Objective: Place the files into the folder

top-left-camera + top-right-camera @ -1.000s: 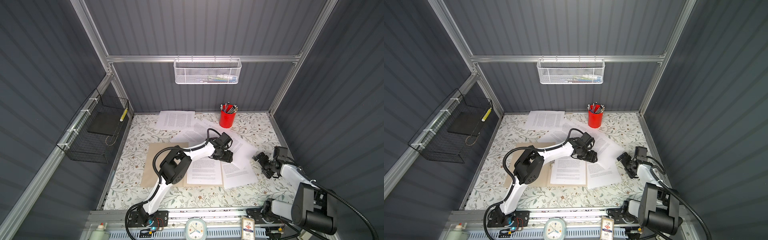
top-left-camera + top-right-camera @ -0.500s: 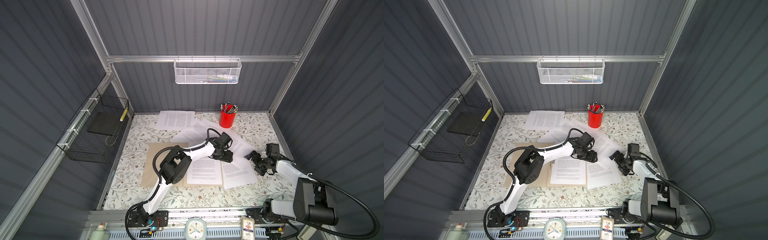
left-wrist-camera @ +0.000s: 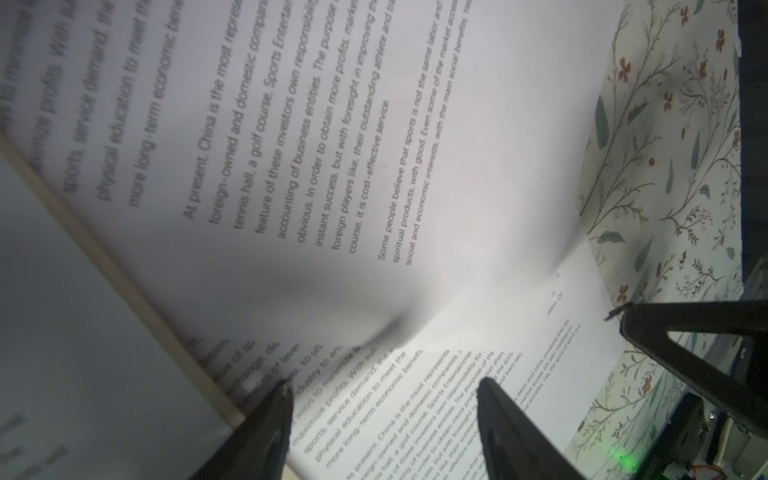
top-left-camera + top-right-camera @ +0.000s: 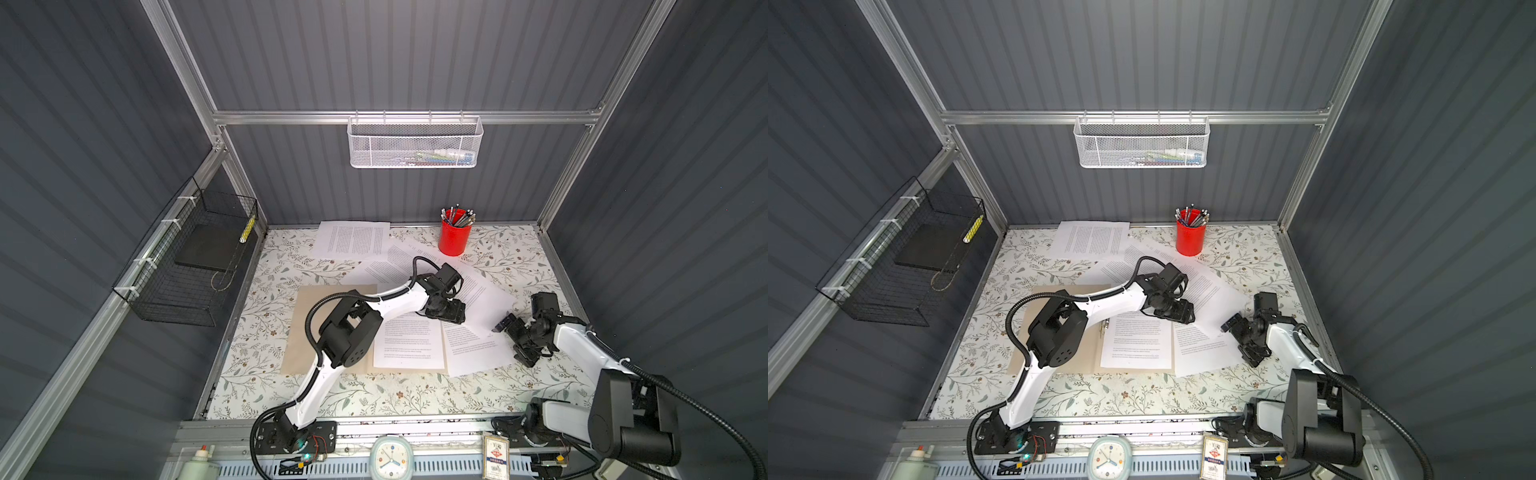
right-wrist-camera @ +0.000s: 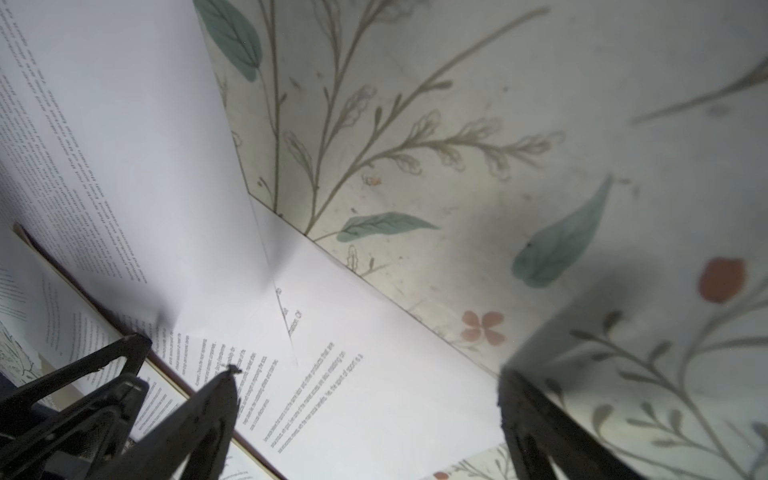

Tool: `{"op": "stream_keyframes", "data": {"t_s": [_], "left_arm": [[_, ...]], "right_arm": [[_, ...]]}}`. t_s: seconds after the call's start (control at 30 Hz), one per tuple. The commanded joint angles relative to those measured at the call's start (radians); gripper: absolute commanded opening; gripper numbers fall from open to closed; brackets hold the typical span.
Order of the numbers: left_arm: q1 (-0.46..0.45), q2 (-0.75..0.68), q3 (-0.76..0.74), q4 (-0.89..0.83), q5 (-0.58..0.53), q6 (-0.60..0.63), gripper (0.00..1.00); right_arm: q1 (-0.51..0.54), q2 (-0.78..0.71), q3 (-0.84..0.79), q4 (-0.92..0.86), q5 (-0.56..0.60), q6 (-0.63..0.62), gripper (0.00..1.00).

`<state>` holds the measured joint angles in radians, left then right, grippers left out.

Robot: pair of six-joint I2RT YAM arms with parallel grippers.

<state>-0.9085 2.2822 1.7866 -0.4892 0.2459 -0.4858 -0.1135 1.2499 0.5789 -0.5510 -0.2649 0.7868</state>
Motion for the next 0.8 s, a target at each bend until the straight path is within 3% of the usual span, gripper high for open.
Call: {"op": "stream_keyframes", "data": {"t_s": [0.0, 0.2, 0.37, 0.6, 0.77], "left_arm": [[0.006, 0.059, -0.036, -0.047, 0.006, -0.010, 0.71], [0.005, 0.058, -0.043, -0.041, 0.011, -0.012, 0.71], [0.006, 0.060, -0.041, -0.039, 0.018, -0.013, 0.71], [0.006, 0.062, -0.036, -0.043, 0.024, -0.012, 0.71], [0.005, 0.056, -0.042, -0.048, 0.019, -0.010, 0.71]], "right_arm": [[0.031, 0.054, -0.048, -0.083, -0.006, 0.040, 0.99], [0.049, 0.113, -0.020, -0.030, -0.036, 0.007, 0.99], [0.059, 0.116, -0.017, 0.062, -0.153, -0.046, 0.99], [0.063, 0.088, -0.027, 0.361, -0.445, -0.174, 0.99], [0.047, 0.055, 0.023, 0.335, -0.438, -0.258, 0.99]]}}
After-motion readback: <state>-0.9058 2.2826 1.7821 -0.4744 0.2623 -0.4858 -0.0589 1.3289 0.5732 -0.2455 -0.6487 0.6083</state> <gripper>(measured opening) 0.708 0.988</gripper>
